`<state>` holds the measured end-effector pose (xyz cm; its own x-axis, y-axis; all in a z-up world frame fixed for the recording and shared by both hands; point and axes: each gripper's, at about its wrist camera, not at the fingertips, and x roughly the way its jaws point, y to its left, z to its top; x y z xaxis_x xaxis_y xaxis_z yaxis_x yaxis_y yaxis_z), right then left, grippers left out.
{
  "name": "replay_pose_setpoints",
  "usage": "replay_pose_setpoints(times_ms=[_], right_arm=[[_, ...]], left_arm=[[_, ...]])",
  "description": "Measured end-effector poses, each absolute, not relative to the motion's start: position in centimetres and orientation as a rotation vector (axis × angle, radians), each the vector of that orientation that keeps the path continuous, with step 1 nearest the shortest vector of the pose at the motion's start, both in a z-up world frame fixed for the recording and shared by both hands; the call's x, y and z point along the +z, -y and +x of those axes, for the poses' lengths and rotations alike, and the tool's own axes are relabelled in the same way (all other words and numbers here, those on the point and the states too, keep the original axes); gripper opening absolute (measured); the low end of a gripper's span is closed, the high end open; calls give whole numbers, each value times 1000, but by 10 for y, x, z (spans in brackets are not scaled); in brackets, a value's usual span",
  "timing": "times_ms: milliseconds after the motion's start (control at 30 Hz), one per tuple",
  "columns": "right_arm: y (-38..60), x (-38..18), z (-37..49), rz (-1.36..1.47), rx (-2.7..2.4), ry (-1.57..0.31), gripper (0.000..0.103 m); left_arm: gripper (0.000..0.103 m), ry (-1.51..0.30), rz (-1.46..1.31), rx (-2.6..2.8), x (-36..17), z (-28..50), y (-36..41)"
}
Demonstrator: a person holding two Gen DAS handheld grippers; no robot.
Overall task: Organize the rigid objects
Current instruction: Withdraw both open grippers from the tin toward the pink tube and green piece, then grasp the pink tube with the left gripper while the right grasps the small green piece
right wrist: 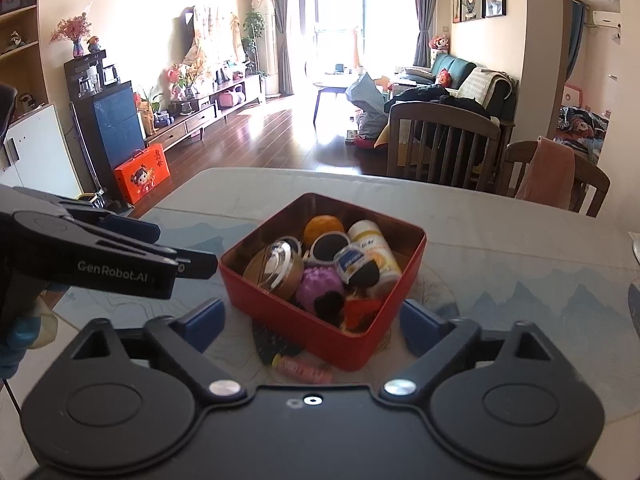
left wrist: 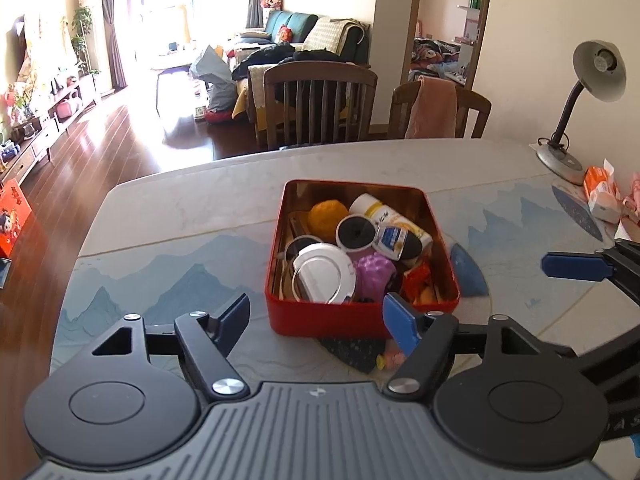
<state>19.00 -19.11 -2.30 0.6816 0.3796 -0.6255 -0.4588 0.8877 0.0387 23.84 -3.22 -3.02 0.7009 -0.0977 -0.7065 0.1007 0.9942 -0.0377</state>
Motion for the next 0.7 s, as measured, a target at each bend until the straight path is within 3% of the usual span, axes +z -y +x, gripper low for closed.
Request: replay_pose_setpoints(times_ms=[200, 700], right_arm=[[191, -35, 175, -121, 441, -697, 103], [202, -63, 168, -78, 420, -755, 103]], left_arm=[[80, -779, -6, -113, -34, 224, 33], [81, -817, -7, -124, -56, 213, 56]])
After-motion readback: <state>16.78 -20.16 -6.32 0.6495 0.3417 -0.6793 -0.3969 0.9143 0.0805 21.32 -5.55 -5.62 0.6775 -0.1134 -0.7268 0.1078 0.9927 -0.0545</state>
